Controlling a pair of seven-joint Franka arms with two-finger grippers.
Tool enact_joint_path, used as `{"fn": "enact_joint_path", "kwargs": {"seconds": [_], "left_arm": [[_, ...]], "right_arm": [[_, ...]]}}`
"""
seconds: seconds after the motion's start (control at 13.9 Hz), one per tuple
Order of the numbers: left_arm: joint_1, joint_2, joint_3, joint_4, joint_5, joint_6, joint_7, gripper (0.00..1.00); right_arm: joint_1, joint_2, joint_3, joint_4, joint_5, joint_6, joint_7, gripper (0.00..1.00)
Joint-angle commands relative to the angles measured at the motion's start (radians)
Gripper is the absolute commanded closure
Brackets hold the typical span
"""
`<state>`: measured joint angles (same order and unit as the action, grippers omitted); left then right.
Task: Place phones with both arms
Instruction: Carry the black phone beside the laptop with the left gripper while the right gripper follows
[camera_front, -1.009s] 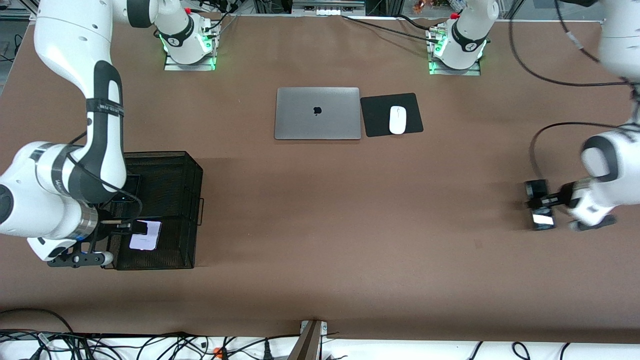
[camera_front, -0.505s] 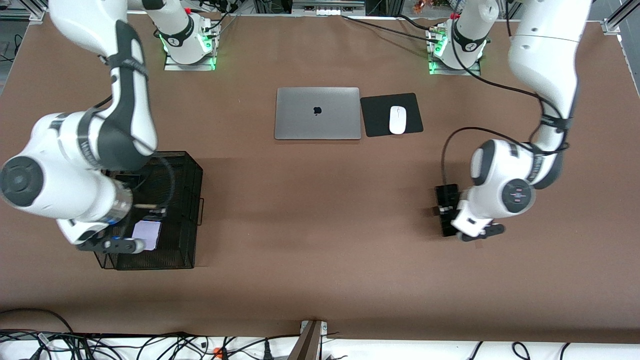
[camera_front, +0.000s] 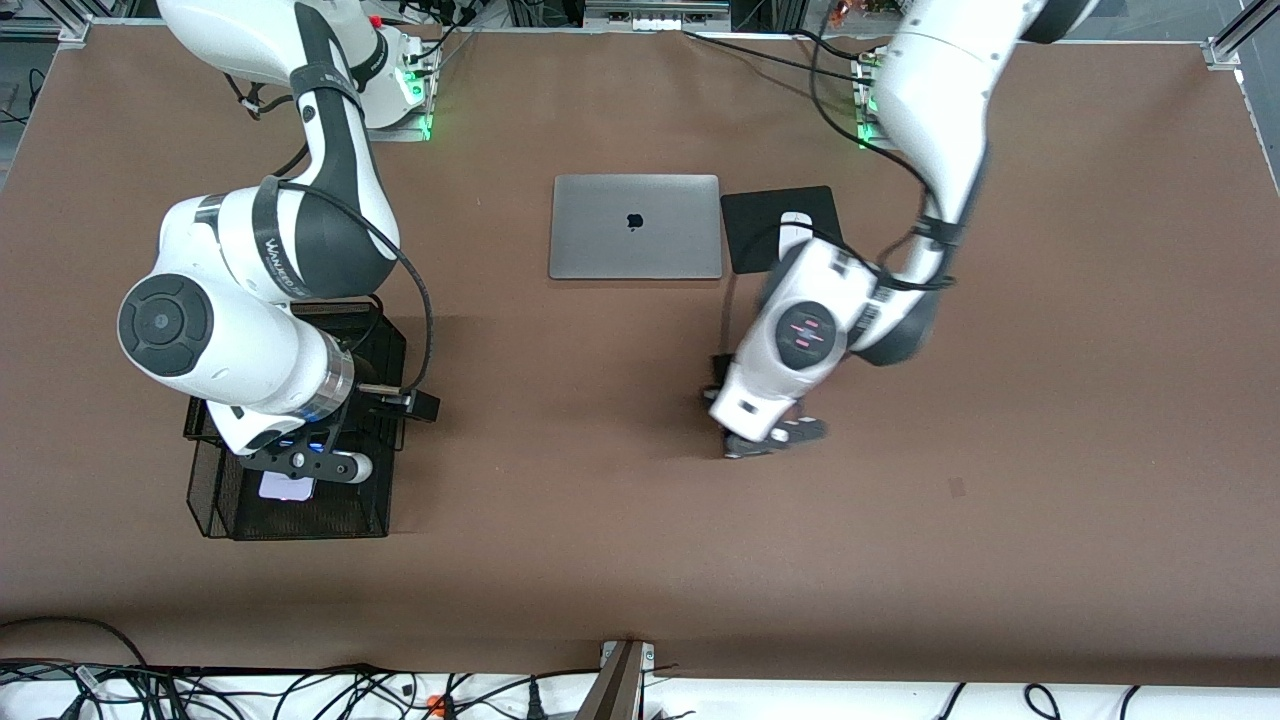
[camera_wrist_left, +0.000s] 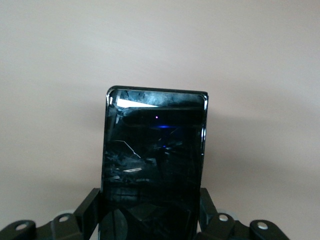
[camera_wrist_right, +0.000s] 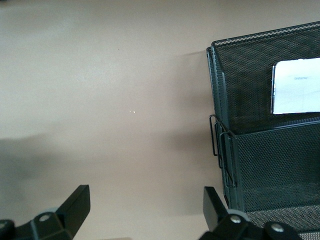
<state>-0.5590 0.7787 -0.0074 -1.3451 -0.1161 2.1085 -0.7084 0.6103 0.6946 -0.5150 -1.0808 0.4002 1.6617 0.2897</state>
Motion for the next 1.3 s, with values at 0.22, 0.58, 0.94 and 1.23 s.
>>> {"fn": "enact_joint_path", "kwargs": {"seconds": [0.22,0.58,0.94,1.23], "left_arm": [[-0.215,0.26,0.059,0.339,-0.011,0.094,-0.173,1.0],[-0.314,0.316,0.124,0.342,-0.01,0.163,-0.273,1.0],[-0.358,0.366,0.172,0.343,-0.01,0.222,-0.333,1.0],[-0.371,0.355,0.21,0.348,-0.014,0.212,-0.442,0.0]], "right_arm": [[0.043,-0.02,0.004,-0.011,-0.003,0.004,0.064,0.0],[0.075,-0.018,0.004,-0.011,-0.003,0.009,0.069,0.0],[0.075,-0.018,0.004,-0.013,-0.003,0.009,0.068,0.0],[0.075,-0.018,0.004,-0.013,-0.003,0.009,0.069,0.0]]}}
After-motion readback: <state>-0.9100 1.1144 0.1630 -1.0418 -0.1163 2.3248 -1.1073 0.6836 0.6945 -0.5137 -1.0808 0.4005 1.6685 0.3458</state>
